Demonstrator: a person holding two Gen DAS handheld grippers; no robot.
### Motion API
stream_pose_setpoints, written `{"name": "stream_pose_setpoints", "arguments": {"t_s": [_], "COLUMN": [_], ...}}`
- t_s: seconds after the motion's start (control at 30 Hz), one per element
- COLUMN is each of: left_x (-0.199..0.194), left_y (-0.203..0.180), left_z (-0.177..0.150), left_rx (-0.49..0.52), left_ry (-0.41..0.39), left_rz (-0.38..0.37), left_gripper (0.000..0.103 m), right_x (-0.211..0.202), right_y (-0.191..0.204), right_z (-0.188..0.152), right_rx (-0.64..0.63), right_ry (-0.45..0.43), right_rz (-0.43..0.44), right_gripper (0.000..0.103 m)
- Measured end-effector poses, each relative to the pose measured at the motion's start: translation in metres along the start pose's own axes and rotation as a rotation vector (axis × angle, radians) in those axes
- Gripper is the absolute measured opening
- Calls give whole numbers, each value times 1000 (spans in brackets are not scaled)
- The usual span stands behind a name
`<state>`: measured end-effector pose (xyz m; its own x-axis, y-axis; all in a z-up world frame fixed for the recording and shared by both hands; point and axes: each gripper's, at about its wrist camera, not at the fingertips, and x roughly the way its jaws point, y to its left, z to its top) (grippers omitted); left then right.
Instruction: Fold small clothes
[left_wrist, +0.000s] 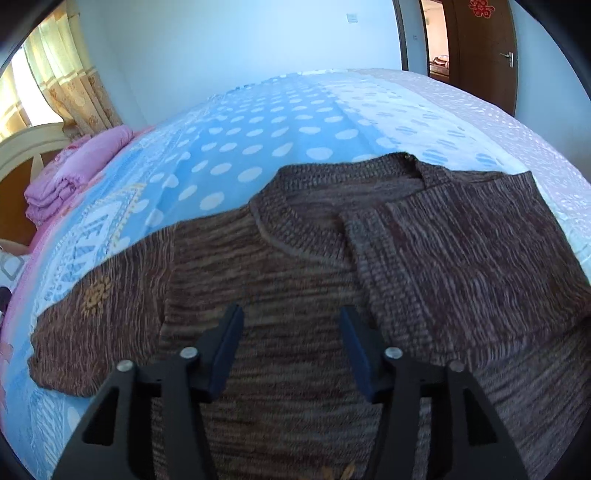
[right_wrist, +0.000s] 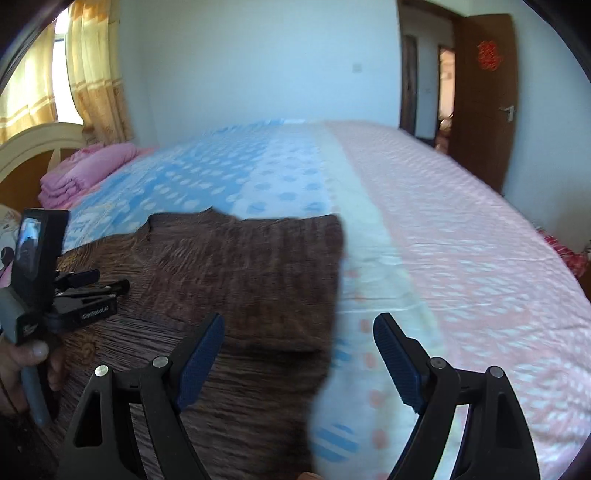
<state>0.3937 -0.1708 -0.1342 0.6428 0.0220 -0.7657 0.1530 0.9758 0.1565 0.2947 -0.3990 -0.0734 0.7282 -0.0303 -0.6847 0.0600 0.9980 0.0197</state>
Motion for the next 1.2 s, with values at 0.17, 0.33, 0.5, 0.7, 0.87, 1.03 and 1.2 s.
{"name": "stream_pose_setpoints", "arguments": {"t_s": [0.17, 0.33, 0.5, 0.7, 0.87, 1.03, 1.2], "left_x": [-24, -42, -30, -10, 12, 25, 31], "left_y": [33, 105, 212, 323, 371, 368, 356], "left_z": [-11, -27, -43, -73, -94, -98, -91], "left_rx": [-49, -101, -202, -388, -493, -574, -573], "left_ry": [-8, -22, -20, 18, 82, 83, 71], "left_rz": [-40, -6, 232, 433, 414, 268, 215], "left_gripper": [76, 81, 83, 83, 84, 84, 84], "right_x": [68, 38, 62, 73, 54, 35, 33], "right_y": [38, 67, 122, 177, 165, 173, 175], "right_z": [-7, 9, 21, -7, -9, -30, -37], "right_rx": [-101, -169, -213, -296, -257, -344, -406], "right_ry": [263, 173, 180, 194, 157, 130, 87], "right_rz": [57, -2, 124, 156, 131, 102, 63], "right_gripper": [84, 84, 84, 85, 85, 85, 85]}}
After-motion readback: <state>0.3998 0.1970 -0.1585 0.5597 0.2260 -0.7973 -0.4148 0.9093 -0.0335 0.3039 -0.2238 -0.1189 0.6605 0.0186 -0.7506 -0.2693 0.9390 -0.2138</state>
